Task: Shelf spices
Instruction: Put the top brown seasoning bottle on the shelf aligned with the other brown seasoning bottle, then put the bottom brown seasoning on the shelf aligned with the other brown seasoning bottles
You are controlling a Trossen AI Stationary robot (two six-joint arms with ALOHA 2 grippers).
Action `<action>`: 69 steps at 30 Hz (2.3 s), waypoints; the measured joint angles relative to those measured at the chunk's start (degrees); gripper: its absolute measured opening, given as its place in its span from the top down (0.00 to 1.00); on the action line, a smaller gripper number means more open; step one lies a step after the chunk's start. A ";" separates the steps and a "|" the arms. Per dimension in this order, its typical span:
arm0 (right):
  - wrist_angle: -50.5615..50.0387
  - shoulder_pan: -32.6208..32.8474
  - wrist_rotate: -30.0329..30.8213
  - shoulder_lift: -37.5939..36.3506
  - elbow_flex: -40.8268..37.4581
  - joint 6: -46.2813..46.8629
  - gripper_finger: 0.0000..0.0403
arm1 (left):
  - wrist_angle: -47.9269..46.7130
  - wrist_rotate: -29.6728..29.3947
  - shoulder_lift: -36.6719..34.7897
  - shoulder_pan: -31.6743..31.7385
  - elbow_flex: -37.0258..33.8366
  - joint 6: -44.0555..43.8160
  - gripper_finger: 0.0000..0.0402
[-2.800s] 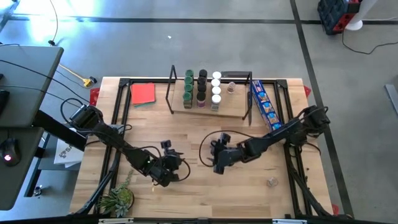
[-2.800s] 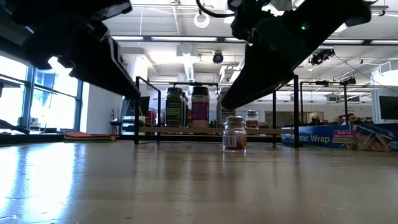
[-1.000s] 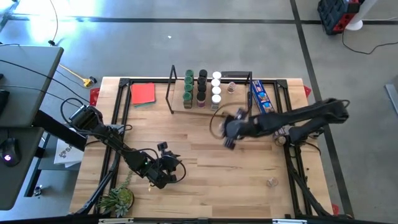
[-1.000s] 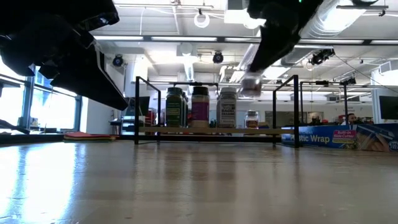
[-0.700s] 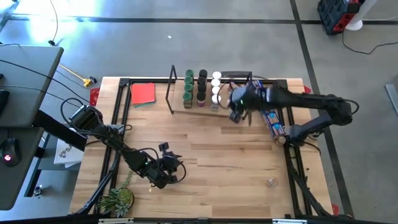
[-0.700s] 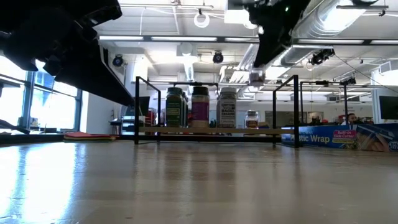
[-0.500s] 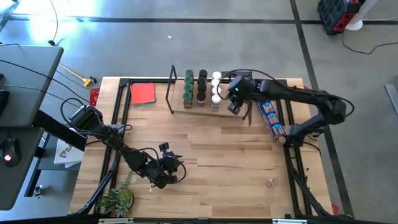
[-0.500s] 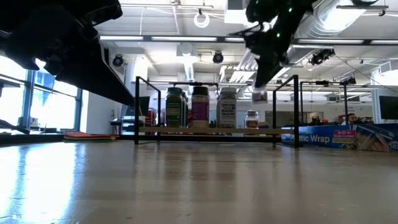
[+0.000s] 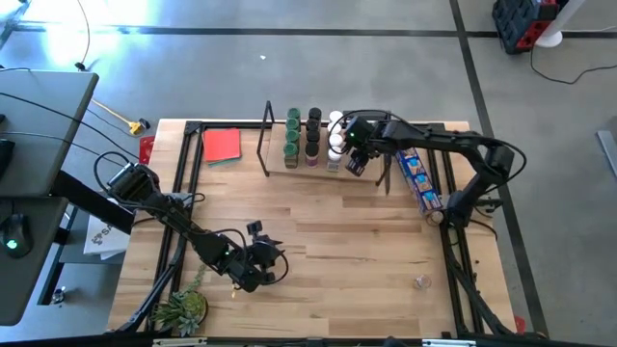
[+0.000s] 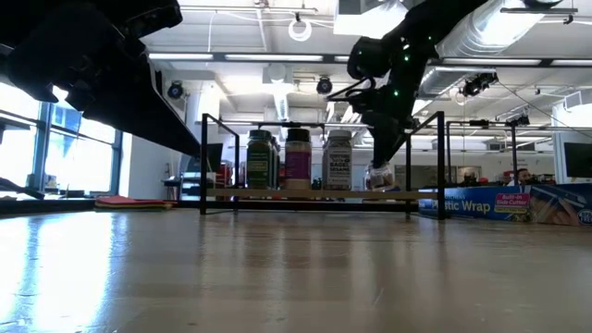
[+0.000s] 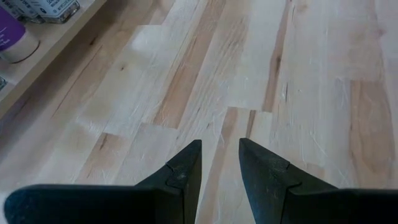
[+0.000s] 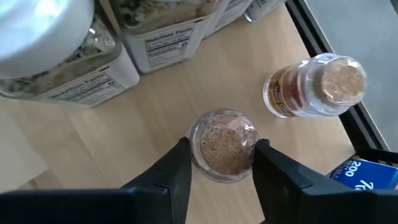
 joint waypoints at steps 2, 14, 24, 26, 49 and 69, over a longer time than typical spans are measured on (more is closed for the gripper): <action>0.42 0.00 0.00 0.00 0.00 0.00 0.64 | 0.02 0.00 0.00 0.00 0.01 0.00 0.74; 2.75 -0.04 0.04 0.00 0.00 -0.11 0.56 | 0.23 0.02 0.00 0.00 0.00 0.00 0.74; 2.87 -0.04 6.10 -0.02 0.00 -0.20 0.43 | 0.24 0.02 0.00 0.00 0.00 0.00 0.74; 2.97 -0.04 7.77 -0.02 0.00 -0.21 0.43 | 0.23 0.02 0.00 0.00 0.00 -0.01 0.74; -30.48 47.39 6.89 -18.34 6.69 21.89 0.43 | 0.71 0.02 0.02 -0.24 0.00 -0.57 0.74; -23.67 80.15 -20.02 -6.80 -7.93 71.64 0.43 | 2.04 0.03 0.02 -0.24 -0.02 0.48 0.74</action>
